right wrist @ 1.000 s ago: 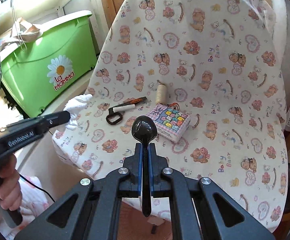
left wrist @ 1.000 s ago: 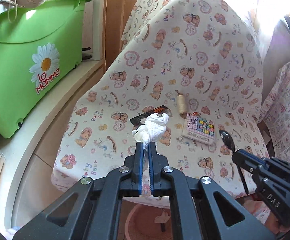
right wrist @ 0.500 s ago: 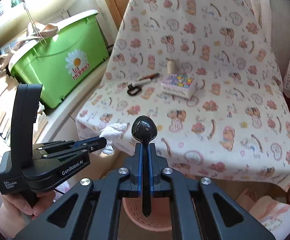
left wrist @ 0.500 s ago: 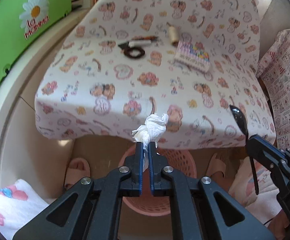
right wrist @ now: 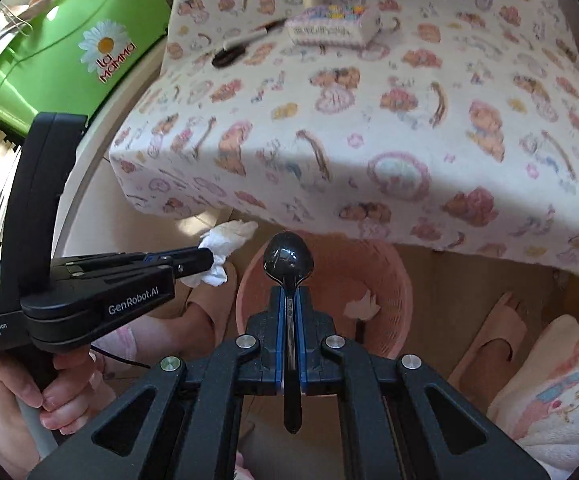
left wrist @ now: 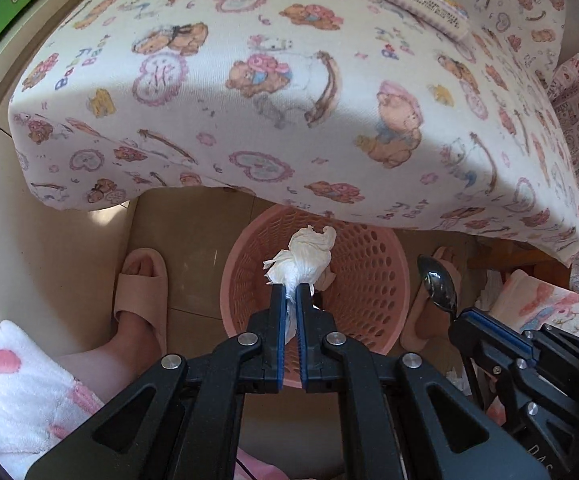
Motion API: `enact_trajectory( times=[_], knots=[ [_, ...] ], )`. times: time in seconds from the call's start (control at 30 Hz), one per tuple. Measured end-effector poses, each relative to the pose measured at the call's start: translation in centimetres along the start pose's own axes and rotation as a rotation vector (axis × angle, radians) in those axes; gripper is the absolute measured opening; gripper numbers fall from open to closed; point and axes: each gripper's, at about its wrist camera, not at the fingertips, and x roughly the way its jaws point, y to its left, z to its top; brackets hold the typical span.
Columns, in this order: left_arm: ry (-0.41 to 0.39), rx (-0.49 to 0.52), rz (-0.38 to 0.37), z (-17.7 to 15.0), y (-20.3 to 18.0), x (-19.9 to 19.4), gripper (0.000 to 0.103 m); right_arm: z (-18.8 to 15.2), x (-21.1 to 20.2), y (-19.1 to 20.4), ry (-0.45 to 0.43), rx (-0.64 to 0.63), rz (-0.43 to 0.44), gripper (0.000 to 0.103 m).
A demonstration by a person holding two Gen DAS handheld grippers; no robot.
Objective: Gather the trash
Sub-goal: 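Lift tissue and spoon and carry them over the pink wastebasket, then open the left tool and the right tool above the wastebasket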
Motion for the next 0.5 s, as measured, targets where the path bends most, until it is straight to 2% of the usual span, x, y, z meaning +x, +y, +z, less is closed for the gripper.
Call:
enact_trajectory(
  times=[0.17,0.3,0.43,0.5],
  knots=[
    [0.047,-0.030,0.025,0.0,0.9,2.8,0.005,-0.5,4.3,-2.9,0.104,0.132,-0.011,0.006],
    [0.124,-0.031,-0.025,0.0,0.9,5.2,0.005,-0.5,7.2,-4.4,0.153,0.186,-0.043,0.006],
    [0.154,0.011,0.070,0.0,0.1,7.4,0.009,-0.4,9.8,-5.0,0.179,0.209,-0.071,0.006],
    [0.177,0.013,0.068,-0.1,-0.1,8.2,0.009,-0.6,11.0,-5.4,0.211,0.221,-0.083,0.006]
  ],
)
